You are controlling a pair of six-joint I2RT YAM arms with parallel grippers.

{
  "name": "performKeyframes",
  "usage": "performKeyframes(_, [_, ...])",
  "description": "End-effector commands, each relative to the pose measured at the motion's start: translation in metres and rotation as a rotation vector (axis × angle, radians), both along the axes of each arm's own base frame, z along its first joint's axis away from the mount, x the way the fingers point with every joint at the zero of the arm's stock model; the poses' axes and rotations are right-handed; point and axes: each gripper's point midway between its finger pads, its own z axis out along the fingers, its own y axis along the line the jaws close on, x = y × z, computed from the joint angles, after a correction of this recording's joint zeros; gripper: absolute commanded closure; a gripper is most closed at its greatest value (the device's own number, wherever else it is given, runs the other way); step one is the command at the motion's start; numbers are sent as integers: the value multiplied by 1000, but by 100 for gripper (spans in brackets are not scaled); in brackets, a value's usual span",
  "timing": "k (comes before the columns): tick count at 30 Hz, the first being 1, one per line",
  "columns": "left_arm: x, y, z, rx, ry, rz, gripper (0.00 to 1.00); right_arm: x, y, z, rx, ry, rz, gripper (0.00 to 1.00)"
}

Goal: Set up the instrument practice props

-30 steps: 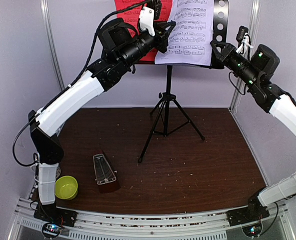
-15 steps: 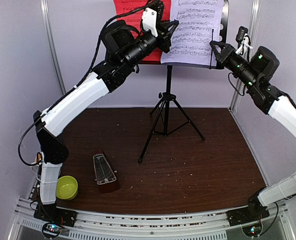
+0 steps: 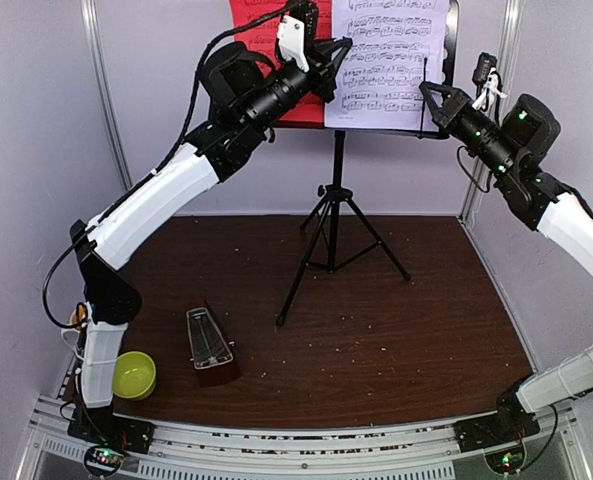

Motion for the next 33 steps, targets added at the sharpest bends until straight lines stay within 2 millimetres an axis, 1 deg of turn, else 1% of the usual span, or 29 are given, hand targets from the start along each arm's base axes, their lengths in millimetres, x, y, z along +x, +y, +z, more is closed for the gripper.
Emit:
performKeyframes(1, [-1,5,11,-56,-24,-22,100,-20,-1,22,1,-99,29,100])
performKeyframes(8, [1,0,7,-48,-25,-36,100,-21,0,22,0,-108,38,100])
performKeyframes(14, [-5,1,12,-65,-45,-59,100,-23,1,23,-2,-114,47,100])
performKeyframes(21, [-11,-6,10,-63,-60,-114,100,-23,2,22,-6,-117,55,100])
performKeyframes(28, [-8,-9,5,-57,-55,-113,100,-22,4,22,-9,-119,62,100])
performKeyframes(31, [-6,-10,3,-57,-48,-115,97,-22,5,21,-9,-121,65,100])
performKeyframes(33, [-5,-10,3,-61,-45,-111,93,-22,5,21,-10,-121,65,100])
